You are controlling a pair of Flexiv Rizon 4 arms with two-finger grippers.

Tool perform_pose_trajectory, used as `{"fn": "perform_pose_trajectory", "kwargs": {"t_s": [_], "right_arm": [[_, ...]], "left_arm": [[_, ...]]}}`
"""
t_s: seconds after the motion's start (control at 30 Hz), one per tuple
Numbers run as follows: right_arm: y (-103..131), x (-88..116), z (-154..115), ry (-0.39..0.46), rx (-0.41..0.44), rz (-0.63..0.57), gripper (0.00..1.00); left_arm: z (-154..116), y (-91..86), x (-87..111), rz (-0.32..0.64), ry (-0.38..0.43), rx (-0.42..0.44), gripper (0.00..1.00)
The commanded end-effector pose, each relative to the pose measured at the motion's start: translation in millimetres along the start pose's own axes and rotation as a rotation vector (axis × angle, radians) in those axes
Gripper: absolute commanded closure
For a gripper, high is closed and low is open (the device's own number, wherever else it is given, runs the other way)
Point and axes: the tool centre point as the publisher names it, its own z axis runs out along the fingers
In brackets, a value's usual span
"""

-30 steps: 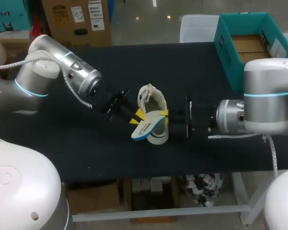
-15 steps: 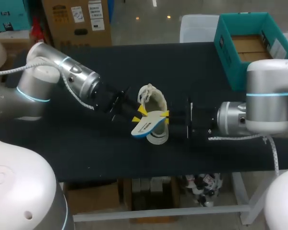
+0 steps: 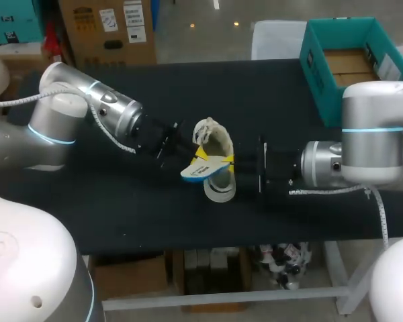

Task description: Open the shoe tongue, take the insole out of the shoe, put the insole back into the shoe, and pack the shoe into the shoebox

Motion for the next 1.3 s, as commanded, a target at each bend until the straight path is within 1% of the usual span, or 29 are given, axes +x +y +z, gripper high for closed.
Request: {"fn": "perform_pose_trajectory", "kwargs": {"t_s": [0.03, 0.23, 0.43, 0.77, 1.0, 1.23, 1.27, 1.3], "right_arm": [[1.5, -0.2, 1.7, 0.0, 0.009, -0.003, 1.0], [5.2, -0.2, 4.1, -0.004, 0.01, -0.011, 1.0], [12.1, -2.1, 6.6, -0.002, 0.002, -0.005, 1.0], [25.5, -4.3, 12.9, -0.002, -0.002, 0.012, 1.0], [31.5, -4.6, 16.0, -0.013, 0.0, 0.028, 1.0], [31.0, -2.0, 16.4, -0.035, 0.01, 0.028, 1.0], [29.5, -1.7, 15.7, -0.034, 0.01, 0.026, 0.98], [26.3, -1.4, 13.9, -0.034, 0.007, 0.021, 0.62]], "left_arm": [[-2.3, -0.1, -2.6, 0.004, 0.002, 0.004, 1.0], [-2.1, -1.1, -2.6, 0.013, 0.016, -0.005, 1.0], [-0.3, 6.4, -1.7, -0.004, 0.027, -0.008, 1.0], [-2.7, 24.3, -4.7, -0.032, 0.041, -0.021, 1.0], [-2.3, 30.5, -1.6, -0.051, 0.044, -0.024, 1.0], [0.3, 30.5, 0.0, -0.055, 0.048, -0.022, 1.0], [0.4, 30.4, 0.1, -0.056, 0.048, -0.022, 1.0], [0.4, 30.1, 0.2, -0.056, 0.048, -0.022, 1.0]]}}
